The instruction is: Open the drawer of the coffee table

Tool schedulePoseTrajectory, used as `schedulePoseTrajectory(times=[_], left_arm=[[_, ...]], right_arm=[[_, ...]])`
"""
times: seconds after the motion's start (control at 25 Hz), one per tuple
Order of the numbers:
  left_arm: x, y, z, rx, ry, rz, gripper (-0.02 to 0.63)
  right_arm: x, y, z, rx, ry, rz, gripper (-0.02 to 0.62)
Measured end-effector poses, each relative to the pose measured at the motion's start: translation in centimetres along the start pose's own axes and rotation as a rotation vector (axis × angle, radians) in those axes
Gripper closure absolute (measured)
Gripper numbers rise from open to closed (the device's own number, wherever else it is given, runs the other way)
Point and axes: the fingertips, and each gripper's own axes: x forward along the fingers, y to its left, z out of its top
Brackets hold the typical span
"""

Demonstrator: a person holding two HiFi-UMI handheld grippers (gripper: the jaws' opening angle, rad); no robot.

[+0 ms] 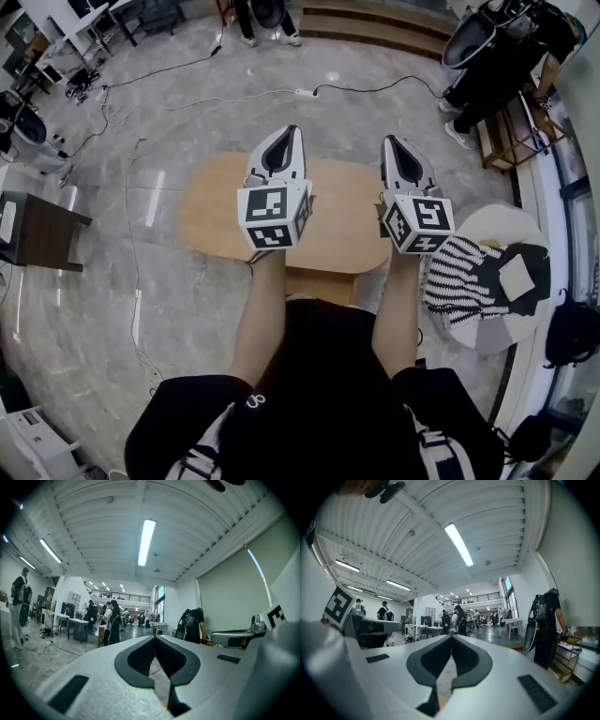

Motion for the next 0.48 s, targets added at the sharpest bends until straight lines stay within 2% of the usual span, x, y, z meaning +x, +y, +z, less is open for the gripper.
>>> schedulePoseTrajectory(times=[0.48], left_arm=[[0.12, -0.10, -0.15, 0.007, 0.000, 0.006, 0.597]], right_arm=[[0.39, 0.46, -0.13, -0.012, 0.002, 0.024, 0.584]])
